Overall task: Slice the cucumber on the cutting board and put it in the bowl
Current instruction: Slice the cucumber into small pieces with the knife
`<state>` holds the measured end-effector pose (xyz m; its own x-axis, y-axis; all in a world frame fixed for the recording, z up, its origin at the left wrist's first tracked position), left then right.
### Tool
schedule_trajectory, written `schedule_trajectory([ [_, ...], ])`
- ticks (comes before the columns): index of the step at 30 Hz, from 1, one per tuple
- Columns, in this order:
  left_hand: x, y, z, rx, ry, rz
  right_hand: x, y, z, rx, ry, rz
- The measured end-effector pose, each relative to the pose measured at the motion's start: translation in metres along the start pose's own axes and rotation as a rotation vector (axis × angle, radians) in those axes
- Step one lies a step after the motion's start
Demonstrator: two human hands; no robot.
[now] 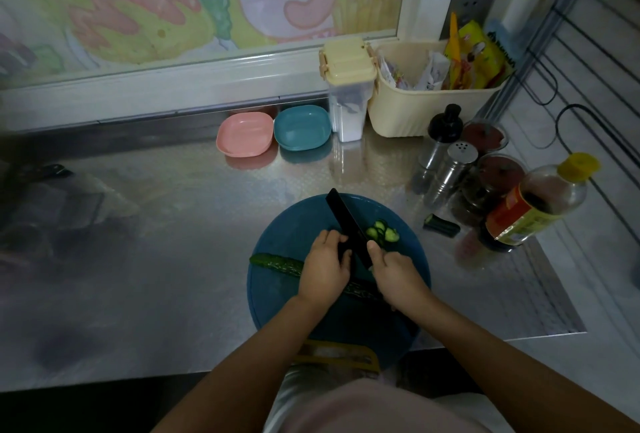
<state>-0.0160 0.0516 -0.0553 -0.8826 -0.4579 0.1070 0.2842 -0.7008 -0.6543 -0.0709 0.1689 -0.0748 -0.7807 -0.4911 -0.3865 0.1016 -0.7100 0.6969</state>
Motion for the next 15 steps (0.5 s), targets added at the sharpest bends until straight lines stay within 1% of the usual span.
schedule_trajectory([
  [4, 0.0009, 0.0015, 0.001, 0.0, -0.001, 0.005, -0.0063, 0.003, 0.0044, 0.036, -0.003, 0.025],
  [9, 0.0004, 0.0018, 0.0011, 0.007, -0.002, 0.01, -0.007, 0.0034, 0.0019, 0.018, -0.001, 0.04],
  [15, 0.0009, 0.002, 0.0014, 0.01, 0.0, 0.021, -0.0057, 0.0032, -0.0039, 0.029, -0.018, 0.02],
])
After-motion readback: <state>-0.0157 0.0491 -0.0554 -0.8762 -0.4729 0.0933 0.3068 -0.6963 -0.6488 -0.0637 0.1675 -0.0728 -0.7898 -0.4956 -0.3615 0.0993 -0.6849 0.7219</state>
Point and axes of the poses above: each hand's wrist, its own x-axis towards the middle knuckle, its own z-axis out of the back of the hand, y = z × x, the point moved 9 cm from there along x, towards the middle knuckle
